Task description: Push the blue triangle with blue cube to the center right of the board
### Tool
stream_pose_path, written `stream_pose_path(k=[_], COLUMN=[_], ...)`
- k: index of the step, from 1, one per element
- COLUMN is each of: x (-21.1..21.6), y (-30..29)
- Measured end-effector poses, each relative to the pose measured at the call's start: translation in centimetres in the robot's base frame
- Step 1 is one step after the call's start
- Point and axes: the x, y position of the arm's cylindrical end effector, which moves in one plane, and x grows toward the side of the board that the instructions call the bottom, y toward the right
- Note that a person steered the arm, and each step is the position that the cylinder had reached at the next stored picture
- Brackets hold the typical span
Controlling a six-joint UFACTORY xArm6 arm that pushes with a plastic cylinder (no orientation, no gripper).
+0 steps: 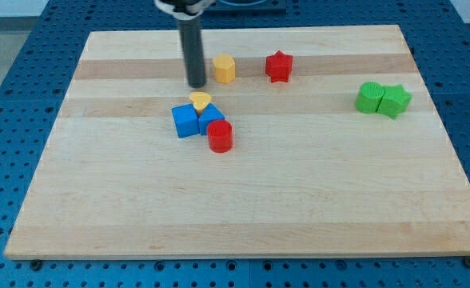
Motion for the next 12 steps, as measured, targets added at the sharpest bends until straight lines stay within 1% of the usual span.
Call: stream_pose_path(k=[1, 2, 3, 4, 6, 7, 8, 11, 12], x=[1.9, 6.5, 9.7, 9.9, 6.0, 6.1, 7.1, 13.8, 16.6], y=[-4.8, -4.8, -3.7, -0.1, 3.5, 4.7, 7.0, 16.0, 19.4])
